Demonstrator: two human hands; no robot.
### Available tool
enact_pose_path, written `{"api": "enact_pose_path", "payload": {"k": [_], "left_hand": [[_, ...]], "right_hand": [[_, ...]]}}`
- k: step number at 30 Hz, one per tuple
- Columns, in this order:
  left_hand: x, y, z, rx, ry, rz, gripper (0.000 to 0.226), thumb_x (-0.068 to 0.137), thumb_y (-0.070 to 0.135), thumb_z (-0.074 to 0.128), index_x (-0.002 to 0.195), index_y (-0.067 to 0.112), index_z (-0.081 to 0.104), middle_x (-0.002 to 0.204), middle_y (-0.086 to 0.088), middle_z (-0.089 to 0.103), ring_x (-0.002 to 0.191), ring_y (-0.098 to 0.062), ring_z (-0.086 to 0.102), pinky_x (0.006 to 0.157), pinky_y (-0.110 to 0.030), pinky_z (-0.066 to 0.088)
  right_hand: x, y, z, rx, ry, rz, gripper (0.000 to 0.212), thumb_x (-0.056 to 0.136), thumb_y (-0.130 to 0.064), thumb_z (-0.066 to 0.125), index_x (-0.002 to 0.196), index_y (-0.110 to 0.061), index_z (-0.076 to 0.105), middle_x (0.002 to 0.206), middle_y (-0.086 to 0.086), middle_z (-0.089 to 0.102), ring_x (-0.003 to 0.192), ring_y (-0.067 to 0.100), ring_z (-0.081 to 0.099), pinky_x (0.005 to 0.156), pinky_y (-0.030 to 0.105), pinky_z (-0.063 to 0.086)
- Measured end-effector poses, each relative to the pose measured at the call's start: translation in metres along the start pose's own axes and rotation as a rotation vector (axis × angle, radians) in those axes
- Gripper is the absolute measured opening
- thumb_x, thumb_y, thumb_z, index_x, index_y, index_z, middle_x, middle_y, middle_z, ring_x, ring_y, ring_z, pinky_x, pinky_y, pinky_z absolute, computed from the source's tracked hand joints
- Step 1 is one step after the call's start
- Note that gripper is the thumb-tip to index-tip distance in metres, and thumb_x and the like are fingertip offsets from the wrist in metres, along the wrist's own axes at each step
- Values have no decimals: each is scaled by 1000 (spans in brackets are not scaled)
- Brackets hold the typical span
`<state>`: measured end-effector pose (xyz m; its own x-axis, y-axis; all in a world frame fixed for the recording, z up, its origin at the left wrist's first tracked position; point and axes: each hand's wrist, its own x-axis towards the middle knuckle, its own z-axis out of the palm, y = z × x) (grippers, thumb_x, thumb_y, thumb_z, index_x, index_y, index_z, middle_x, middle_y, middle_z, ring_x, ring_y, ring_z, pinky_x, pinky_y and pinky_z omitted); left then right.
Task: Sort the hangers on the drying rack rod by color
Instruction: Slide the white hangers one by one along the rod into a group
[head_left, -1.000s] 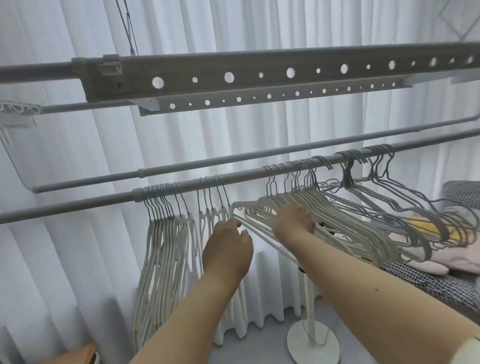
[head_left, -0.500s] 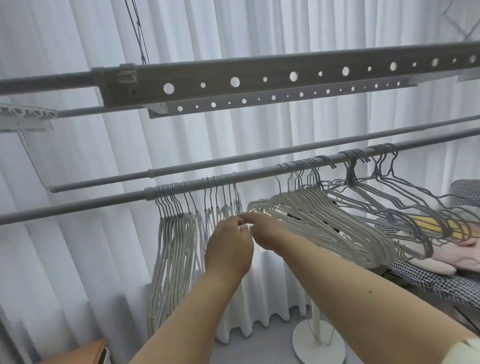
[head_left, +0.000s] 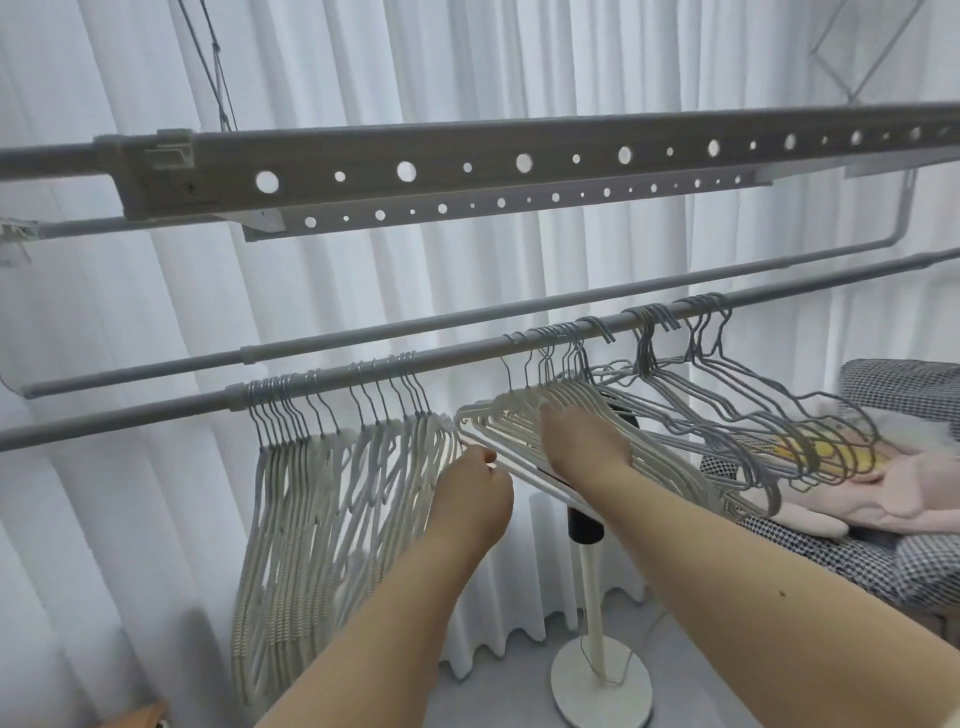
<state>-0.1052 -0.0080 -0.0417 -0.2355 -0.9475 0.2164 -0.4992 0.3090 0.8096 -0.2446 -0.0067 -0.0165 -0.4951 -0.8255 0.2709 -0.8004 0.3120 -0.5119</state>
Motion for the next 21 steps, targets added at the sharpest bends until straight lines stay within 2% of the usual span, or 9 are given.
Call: {"api": "enact_pose_path", "payload": {"k": [2,4,5,7,9,12,14,17,21], "left_hand": [[4,1,9,-51,-46,-58,44,94,22,45,137,10,48,129,-12,57,107,-26,62,90,-44,56],[6,3,18,-132,-93,-127,48,99,24,47,143,8,41,131,-13,54,98,-24,66,77,-39,60],[6,5,21,-173,-123,-155,52,99,28,48,146,7,37,129,-13,56,93,-23,67,70,-35,60],[5,8,28,-202,-169,-193,58,98,37,53,145,9,34,117,-13,62,84,-22,70,61,-32,56],[6,8,33,-184,-165,-189,48,98,37,54,135,9,41,102,-9,67,71,-18,68,53,-27,49],[12,7,34,-247,-69,-190,27,100,18,45,120,3,55,84,-6,65,59,-16,56,48,-24,39],[21,12,29,-295,-2,-199,22,98,11,43,106,-2,60,80,-9,62,55,-17,50,47,-24,37],[35,23,16,-413,58,-265,19,95,7,46,83,0,58,68,-10,59,48,-17,43,48,-23,34],[38,23,7,-588,33,-359,13,95,9,45,87,6,56,61,-8,57,44,-13,39,38,-17,31]], "right_hand": [[0,2,-2,89,2,-62,47,102,-23,13,138,-22,44,120,14,61,104,31,58,85,41,46],[-2,2,-3,281,-15,-103,43,104,-26,18,136,-15,43,116,17,62,93,28,57,77,40,46],[0,3,-1,412,-68,-102,45,104,-35,21,130,-11,49,115,18,64,93,27,59,82,42,48],[2,2,5,698,-239,-41,64,98,-59,25,112,-8,61,108,18,68,94,27,64,90,42,51],[5,1,10,840,-366,20,73,91,-70,26,103,-8,63,96,16,69,92,27,66,85,39,52],[9,2,14,894,-434,29,75,89,-73,24,100,-10,64,92,11,69,90,23,63,85,38,47],[13,4,17,880,-427,18,76,91,-71,23,102,-10,65,97,9,68,95,22,61,85,37,44],[17,8,21,864,-378,-16,72,95,-64,21,109,-7,63,100,10,65,93,21,58,75,30,40],[23,13,26,792,-308,-20,69,98,-59,19,112,-6,62,103,9,64,100,23,58,94,38,41]]}}
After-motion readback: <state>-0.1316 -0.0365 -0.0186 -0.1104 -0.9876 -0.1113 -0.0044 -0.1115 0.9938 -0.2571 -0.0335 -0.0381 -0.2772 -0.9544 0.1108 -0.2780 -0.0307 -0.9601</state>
